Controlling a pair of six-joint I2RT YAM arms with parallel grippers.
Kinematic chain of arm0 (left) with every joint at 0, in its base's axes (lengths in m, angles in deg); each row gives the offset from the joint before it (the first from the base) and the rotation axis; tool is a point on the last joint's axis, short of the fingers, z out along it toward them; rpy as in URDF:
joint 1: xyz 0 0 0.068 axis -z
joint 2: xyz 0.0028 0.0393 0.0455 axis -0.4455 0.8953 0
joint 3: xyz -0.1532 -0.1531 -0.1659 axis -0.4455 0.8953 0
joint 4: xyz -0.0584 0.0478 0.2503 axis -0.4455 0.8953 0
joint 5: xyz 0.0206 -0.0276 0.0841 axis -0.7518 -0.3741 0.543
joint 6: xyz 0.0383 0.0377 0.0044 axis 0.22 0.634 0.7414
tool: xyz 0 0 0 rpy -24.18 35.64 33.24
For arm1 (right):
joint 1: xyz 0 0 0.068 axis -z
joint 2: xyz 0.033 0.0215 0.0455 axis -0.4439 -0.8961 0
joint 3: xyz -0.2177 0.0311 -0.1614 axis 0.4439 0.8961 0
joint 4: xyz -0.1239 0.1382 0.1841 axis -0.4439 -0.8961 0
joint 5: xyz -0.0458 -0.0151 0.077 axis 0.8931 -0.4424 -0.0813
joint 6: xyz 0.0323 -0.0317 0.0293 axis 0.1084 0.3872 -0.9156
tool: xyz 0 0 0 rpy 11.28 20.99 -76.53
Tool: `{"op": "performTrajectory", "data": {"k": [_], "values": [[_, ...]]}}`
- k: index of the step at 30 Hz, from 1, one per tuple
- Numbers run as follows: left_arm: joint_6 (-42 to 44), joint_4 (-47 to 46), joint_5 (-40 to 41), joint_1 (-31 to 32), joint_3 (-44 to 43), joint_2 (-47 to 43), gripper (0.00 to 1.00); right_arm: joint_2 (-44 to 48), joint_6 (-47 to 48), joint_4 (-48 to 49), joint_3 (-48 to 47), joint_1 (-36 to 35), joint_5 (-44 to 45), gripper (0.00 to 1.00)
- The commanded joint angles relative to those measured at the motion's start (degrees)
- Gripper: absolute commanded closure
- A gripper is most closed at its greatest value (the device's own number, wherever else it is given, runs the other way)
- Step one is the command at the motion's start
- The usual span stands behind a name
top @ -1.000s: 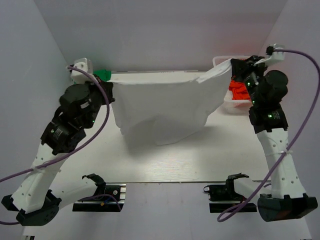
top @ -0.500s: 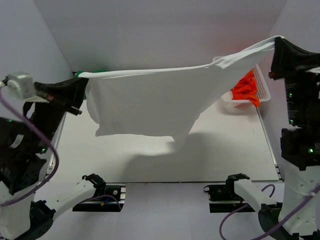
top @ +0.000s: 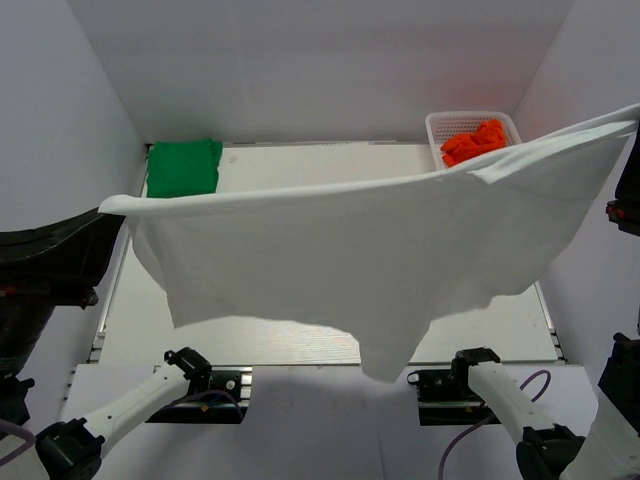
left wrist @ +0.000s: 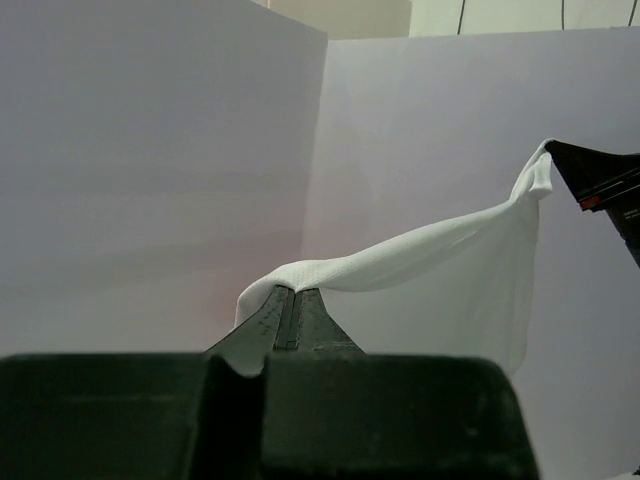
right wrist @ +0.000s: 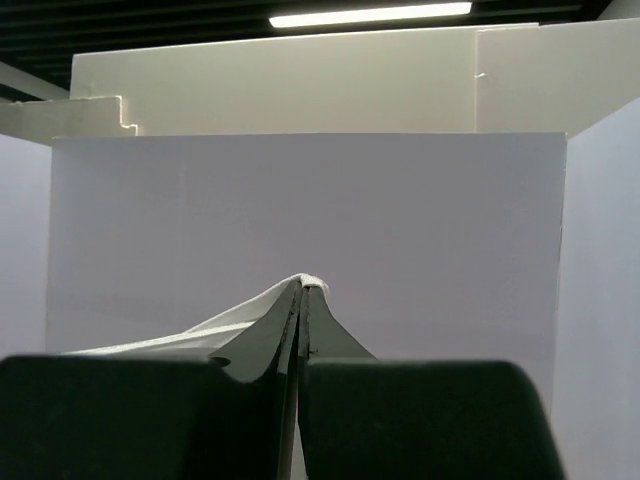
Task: Fold and stack the t-shirts
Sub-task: Flatten out the tshirt
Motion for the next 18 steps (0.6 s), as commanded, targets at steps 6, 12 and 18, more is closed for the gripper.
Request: {"op": "performTrajectory", "data": {"k": [6,12,18], "values": [[-3.3,1.9,7.6,-0.2,5.2,1.4,1.0,0.2,-2.5,0.7,5.5,-0.1,0.2,1.0],[-9.6,2.4,23.0,-0.2,19.3,2.5,1.0,-0.1,-7.3,5.0,22.8,0.0,0.4,1.0],[-18.5,7.8,42.4,-0.7,33.5,11.4,1.0,-3.7,-12.3,8.9,39.7,0.0,1.5,1.0]]}}
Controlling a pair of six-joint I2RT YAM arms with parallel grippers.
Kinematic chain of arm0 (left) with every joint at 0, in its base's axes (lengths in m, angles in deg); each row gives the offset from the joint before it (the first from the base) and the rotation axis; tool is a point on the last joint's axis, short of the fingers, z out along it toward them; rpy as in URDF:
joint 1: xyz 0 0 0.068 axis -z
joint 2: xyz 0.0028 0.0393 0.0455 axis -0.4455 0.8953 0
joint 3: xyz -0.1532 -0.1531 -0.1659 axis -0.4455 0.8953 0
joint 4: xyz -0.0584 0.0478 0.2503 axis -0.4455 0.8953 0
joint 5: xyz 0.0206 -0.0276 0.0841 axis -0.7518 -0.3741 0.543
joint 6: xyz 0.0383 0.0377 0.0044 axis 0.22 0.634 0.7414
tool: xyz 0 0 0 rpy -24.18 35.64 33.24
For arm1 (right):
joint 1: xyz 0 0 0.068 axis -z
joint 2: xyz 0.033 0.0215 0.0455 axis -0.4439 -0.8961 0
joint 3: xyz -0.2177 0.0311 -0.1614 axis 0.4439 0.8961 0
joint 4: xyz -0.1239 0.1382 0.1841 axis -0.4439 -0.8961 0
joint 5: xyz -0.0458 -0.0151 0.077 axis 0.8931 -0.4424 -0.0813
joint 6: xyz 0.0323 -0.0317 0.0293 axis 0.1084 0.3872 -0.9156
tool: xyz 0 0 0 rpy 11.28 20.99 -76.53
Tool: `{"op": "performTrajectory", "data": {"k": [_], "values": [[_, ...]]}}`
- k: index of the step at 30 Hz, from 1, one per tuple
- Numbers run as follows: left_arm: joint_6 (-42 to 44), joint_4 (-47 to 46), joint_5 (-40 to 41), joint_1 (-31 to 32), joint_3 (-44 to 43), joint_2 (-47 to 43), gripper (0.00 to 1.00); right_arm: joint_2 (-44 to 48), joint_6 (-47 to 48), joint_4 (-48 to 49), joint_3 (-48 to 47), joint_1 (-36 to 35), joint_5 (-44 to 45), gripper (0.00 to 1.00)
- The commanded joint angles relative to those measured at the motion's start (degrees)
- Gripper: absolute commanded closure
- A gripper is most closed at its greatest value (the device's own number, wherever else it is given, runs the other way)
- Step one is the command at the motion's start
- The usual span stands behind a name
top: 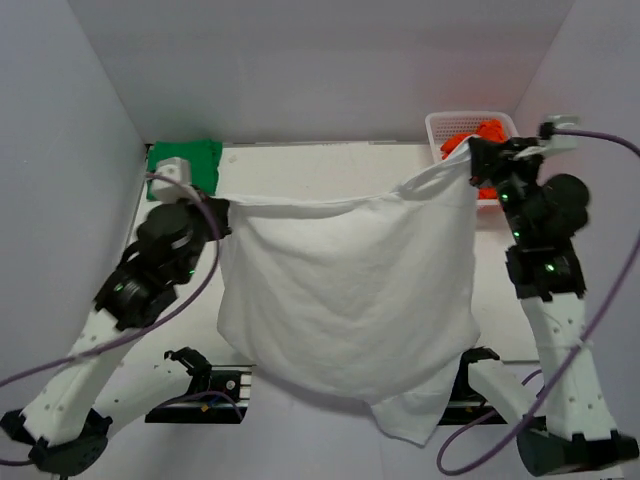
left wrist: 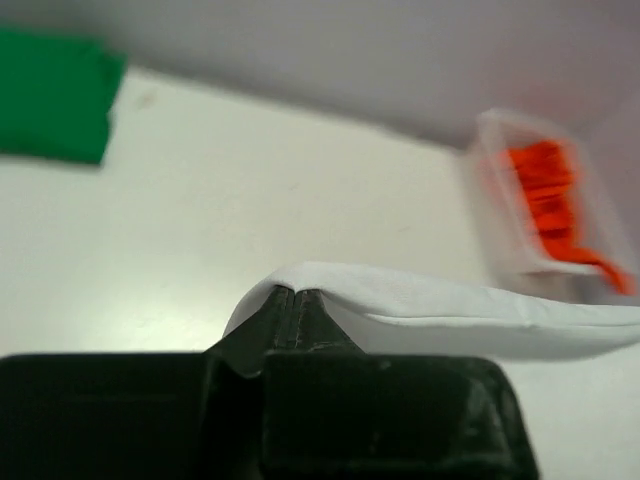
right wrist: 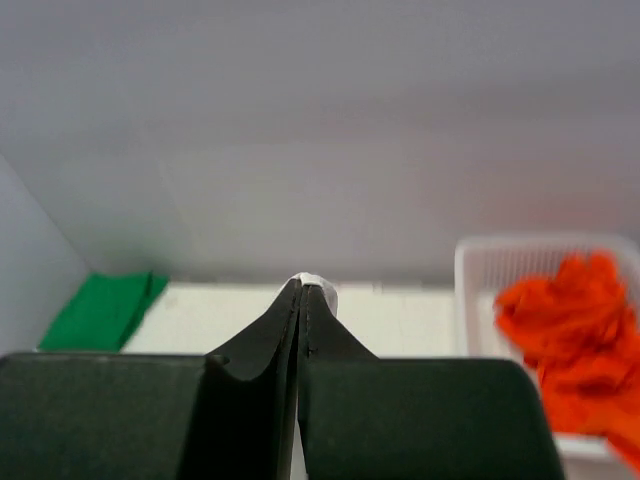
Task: Fold and stack the t-shirts
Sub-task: Flatten out the tshirt
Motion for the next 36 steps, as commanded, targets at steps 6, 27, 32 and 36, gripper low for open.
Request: {"op": "performTrajectory", "data": {"k": [6,27,32,36], "values": [[-5.5,-2.7,13.8,-0.7,9.8,14.5,1.0,-12.1,-4.5,7.9,11.6,0.0,-1.5,1.0],[4.0,-16.9,8.8,-16.2,-4.8,51.3,1.0,-45.6,0.1,8.0,-7.3,-0.1,-2.4,1.0],[5.4,-17.9,6.1,-19.1,-13.0,60.6,1.0,-53.9,1.6,5.0,-17.1,-0.2,-0.3,1.0],[5.4,-15.5,5.5,-21.7,-24.1,70.5,0.66,-66.5,2.8,-1.1,-27.9,-0.3,1.0,1.0]]}}
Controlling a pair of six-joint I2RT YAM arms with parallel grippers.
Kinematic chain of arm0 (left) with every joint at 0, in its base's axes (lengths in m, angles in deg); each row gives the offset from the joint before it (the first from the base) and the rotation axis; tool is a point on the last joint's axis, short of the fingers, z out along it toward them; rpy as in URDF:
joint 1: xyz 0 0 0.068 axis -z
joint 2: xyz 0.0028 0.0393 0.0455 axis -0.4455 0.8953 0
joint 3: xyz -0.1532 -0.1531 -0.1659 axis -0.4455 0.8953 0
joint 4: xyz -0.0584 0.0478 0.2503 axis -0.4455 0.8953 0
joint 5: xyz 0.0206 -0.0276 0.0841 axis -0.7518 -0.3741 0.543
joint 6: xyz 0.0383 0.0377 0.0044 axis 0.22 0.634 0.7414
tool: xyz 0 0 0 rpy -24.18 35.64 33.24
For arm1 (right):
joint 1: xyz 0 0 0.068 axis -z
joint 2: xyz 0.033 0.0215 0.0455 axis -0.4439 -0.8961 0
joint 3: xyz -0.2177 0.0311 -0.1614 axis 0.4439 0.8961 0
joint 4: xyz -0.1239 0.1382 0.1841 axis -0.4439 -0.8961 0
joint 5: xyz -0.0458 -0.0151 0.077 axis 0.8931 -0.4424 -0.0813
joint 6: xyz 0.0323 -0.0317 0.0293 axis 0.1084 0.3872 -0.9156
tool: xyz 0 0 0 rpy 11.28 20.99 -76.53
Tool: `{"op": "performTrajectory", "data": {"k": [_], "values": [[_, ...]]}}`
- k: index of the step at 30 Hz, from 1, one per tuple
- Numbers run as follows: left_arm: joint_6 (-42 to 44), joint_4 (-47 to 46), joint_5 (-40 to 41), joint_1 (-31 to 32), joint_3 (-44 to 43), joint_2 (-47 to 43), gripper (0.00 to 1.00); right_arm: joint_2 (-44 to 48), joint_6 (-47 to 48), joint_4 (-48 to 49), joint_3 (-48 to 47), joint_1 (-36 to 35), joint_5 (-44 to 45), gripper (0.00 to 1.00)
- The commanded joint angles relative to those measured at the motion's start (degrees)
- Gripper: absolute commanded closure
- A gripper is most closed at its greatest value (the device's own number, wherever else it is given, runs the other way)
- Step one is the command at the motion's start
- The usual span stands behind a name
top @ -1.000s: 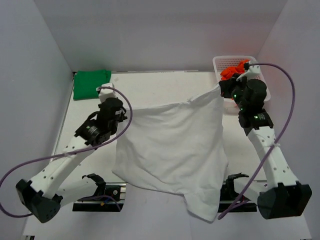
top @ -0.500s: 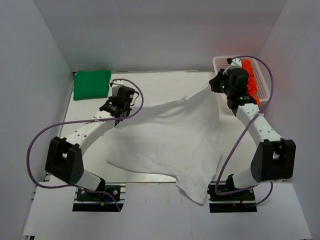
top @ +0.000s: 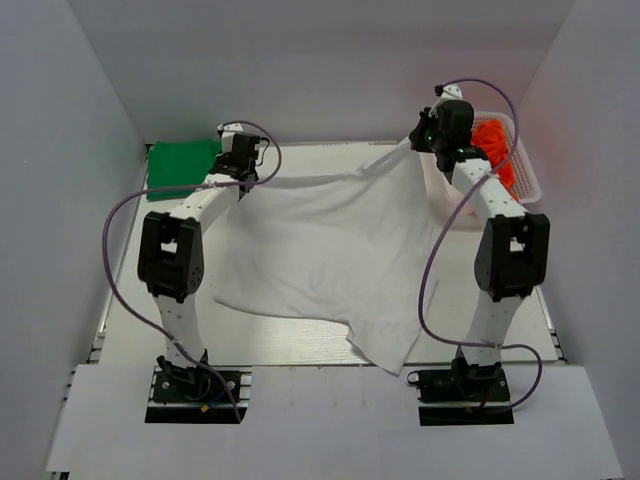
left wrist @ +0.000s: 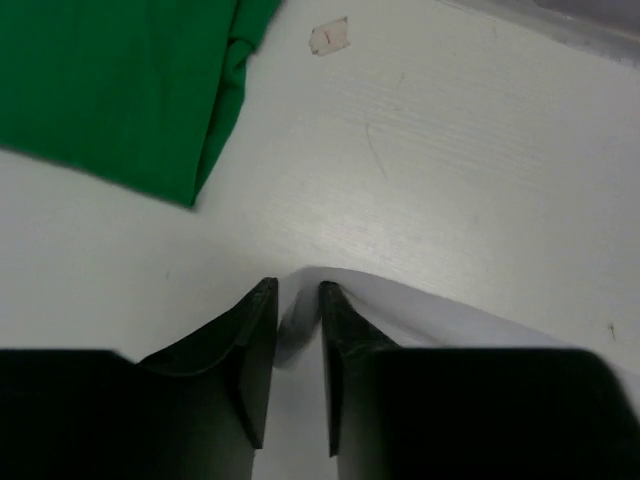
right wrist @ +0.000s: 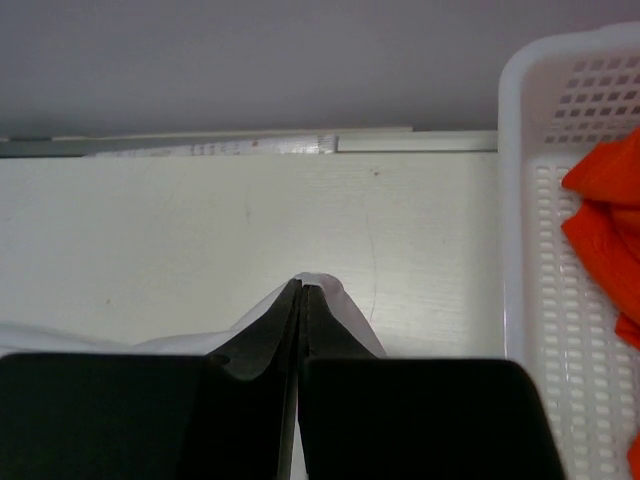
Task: Fold and stack the t-shirts
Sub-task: Flatten out the tshirt
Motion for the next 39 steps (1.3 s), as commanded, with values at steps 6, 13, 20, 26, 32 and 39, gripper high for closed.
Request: {"op": "performTrajectory", "data": {"k": [6,13,20,26,32,39], "values": [[0.7,8.2,-4.4,-4.7,-30.1,19.0,0.0,-25.6,5.5,-13.1,-38.3,-0.5,4.5,0.67],[3.9,4.1,-13.0,-4.7,-32.0,16.1,0.0,-15.6,8.9,-4.6,-26.6,-2.2,0.1,0.1],[0.2,9.3,-16.9,-3.0,-16.5,2.4,0.0,-2.0,8.4,-13.3,-17.2,-4.5,-2.3,0.1],[-11.7,14.7,-16.9,-3.0,10.0,-21.4,0.0,12.4,4.3,-13.7,3.9,-7.5,-2.8,0.1],[-21.4,21.7,-20.8,-4.1,31.1,-41.3,0.0,26.7,-2.5,-12.8,29.9,-10.6,-5.6,0.1],[-23.2,15.4,-23.2,-4.1,43.3,-44.2,0.03,31.4,-8.4,-15.7,42.9,-12.6,-4.5,0.1]]}}
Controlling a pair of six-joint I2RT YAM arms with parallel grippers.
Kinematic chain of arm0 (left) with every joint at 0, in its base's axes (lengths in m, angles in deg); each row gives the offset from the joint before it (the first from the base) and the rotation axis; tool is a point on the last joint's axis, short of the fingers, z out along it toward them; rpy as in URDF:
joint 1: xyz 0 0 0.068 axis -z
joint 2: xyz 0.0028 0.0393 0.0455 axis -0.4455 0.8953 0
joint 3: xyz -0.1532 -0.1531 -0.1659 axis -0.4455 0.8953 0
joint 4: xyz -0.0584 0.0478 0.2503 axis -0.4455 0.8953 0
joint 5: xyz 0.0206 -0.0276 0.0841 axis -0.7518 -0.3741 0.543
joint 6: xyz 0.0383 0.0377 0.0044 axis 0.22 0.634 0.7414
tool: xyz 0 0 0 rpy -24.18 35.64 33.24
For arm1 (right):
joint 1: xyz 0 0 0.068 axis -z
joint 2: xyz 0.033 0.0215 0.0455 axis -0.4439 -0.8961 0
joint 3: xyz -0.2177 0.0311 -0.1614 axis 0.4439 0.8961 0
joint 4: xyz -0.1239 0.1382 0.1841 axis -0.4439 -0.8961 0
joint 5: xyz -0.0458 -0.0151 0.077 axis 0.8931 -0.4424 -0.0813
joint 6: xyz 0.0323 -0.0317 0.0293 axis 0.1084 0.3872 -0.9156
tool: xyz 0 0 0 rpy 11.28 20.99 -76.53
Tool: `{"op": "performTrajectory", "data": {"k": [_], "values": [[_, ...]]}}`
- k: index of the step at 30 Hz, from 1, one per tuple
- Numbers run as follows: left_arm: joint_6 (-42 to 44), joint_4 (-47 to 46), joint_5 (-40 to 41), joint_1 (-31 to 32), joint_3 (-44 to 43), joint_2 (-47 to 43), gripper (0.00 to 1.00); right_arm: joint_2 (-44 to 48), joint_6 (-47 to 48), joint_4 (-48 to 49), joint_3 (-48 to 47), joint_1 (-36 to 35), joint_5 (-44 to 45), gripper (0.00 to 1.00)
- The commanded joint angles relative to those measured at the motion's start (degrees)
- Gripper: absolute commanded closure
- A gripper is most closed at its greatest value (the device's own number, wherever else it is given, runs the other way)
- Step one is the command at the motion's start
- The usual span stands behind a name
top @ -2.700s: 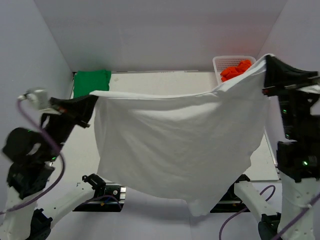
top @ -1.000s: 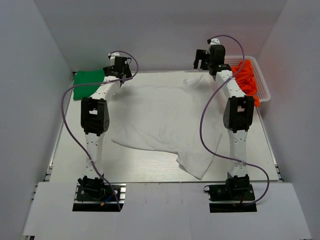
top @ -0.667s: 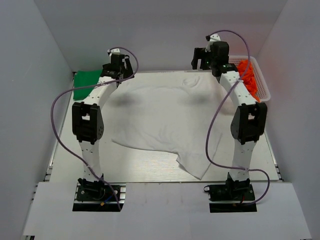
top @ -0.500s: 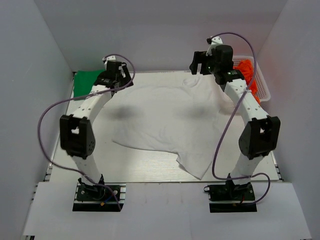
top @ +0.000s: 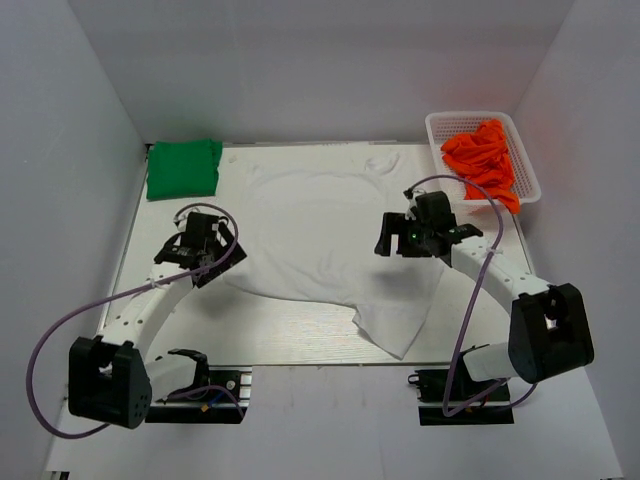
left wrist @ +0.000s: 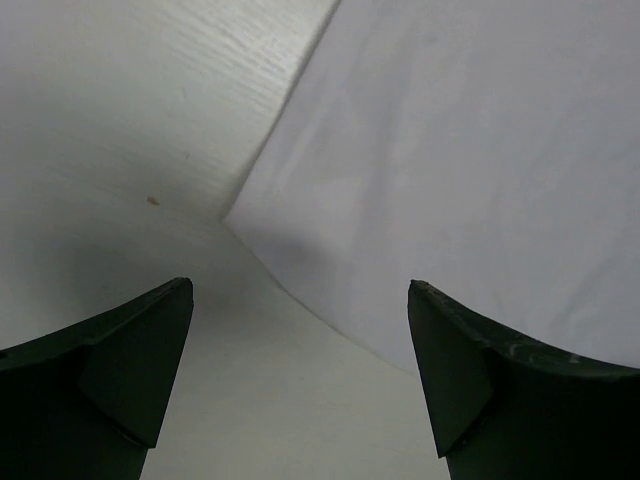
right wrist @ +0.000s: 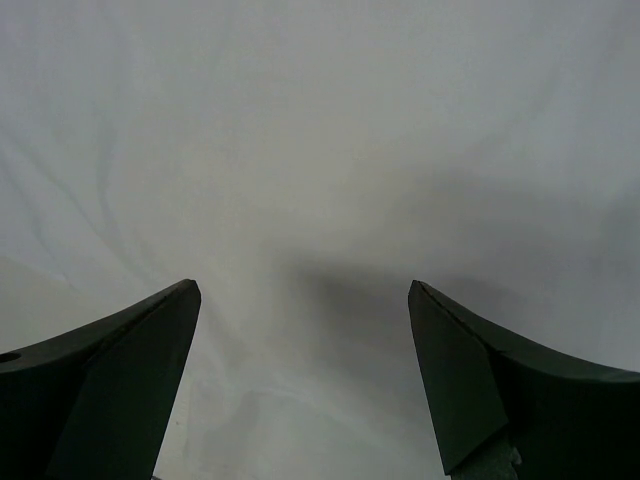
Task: Fold and stack the t-shirts
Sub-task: Flatten out the tshirt
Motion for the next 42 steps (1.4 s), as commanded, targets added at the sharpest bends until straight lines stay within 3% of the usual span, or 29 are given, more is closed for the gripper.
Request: {"op": "performTrajectory", "data": {"k": [1,6,12,19,22,23,25,31,42], "values": [[-2.9,-4.0,-1.4,0.0,2.5,2.8,0.04,2.6,-4.3,0.4,2.8,-0.7,0.3,0.1],[-2.9,-9.3,-0.8,-0.5,5.0,5.2,0.1,1.3,-6.8,0.9,8.2,-1.2,-0.6,0.1],[-3.0,-14.0,0.5,-0.5,9.3,7.2,0.28,2.0,-11.0,1.4,12.7,-0.9,0.7,0.1],[-3.0,-17.7,-0.1,-0.5,10.6,12.5,0.4,-0.6,-10.4,-0.4,9.3,-1.0,1.2,0.1],[-3.0,-16.8,0.4,-0.5,9.2,13.2,0.65,-1.5,-9.9,-1.5,8.6,-0.9,1.7,0.1],[-3.0,-16.2,0.4,-0.5,7.6,13.2,0.83,-1.8,-9.8,-1.9,8.5,-0.9,1.8,0.1],[-3.0,-12.1,3.2,0.7,4.0,11.2,0.98,-1.8,-9.9,-2.8,8.4,-0.9,2.0,0.1],[4.3,-8.7,-3.9,1.3,-5.7,13.7,1.0,-2.2,-9.7,-3.3,7.8,-0.7,2.6,0.1],[10.0,-3.5,-8.2,9.3,-32.7,38.3,1.0,-5.8,-8.6,-4.9,2.6,-0.6,4.1,0.1]]}}
